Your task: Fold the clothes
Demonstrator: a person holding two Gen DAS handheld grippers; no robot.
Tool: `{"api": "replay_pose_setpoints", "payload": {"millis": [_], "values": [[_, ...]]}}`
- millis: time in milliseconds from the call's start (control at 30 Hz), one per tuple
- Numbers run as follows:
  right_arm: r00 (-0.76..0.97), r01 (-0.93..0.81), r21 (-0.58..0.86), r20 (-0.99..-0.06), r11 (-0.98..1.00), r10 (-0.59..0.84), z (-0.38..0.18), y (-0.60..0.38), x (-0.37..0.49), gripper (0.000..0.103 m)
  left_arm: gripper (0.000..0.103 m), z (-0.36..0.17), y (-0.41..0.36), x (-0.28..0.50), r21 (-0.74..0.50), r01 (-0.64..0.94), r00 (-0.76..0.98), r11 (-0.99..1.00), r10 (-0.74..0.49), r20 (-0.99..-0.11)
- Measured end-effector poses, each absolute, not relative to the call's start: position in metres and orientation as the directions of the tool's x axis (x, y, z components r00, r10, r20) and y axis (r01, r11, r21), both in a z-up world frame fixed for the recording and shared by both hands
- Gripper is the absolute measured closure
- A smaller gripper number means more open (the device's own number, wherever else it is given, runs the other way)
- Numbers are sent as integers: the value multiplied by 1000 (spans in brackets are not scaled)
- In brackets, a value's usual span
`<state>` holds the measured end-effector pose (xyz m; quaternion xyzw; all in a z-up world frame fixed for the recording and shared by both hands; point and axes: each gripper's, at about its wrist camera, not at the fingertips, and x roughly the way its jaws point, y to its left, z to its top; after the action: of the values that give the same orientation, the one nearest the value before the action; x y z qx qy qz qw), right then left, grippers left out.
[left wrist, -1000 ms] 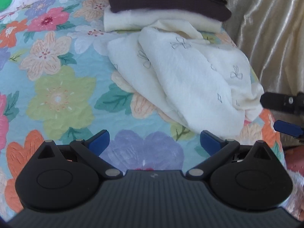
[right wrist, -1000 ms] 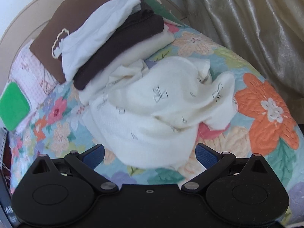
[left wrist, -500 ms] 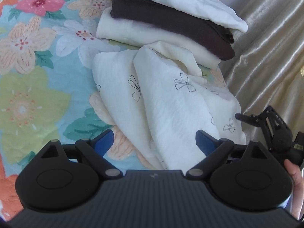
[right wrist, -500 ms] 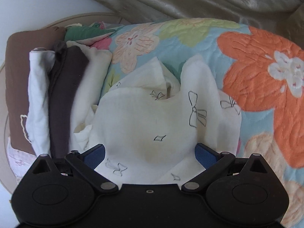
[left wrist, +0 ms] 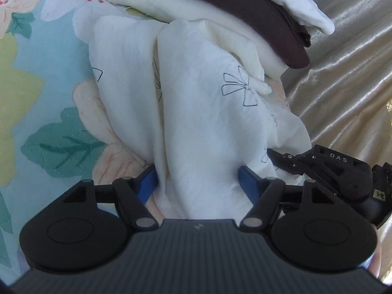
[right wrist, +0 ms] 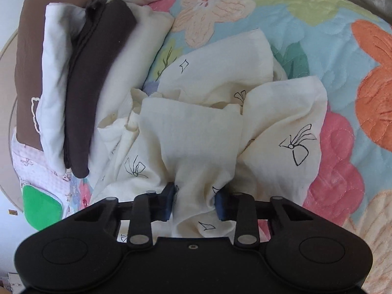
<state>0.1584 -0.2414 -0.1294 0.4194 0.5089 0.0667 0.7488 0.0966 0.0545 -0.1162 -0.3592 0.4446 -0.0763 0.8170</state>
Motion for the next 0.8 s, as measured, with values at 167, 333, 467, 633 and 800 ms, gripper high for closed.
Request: {"api": "replay_pose_setpoints", "payload": {"millis": [167, 333, 467, 633, 800], "values": [[446, 233, 699, -695, 676, 564, -124, -225, 155, 77, 43, -125, 73, 82, -762, -225, 642, 607, -496, -584], [391, 133, 743, -647, 655, 655, -115, -204, 148, 78, 66, -125, 85, 65, -778, -236, 661, 582, -491, -568], [382, 102, 808, -570, 580, 728, -104, -185, 131, 83, 91, -107, 97, 41, -735, -236, 683, 636, -430, -591], [367, 40, 827, -534, 561, 762, -89, -155, 110, 84, 94, -73, 123, 11, -733, -187, 727, 655, -409, -551], [253, -17, 897, -423, 441, 870, -87, -117, 96, 90, 94, -42, 146, -15, -719, -98, 741, 688, -432, -515]]}}
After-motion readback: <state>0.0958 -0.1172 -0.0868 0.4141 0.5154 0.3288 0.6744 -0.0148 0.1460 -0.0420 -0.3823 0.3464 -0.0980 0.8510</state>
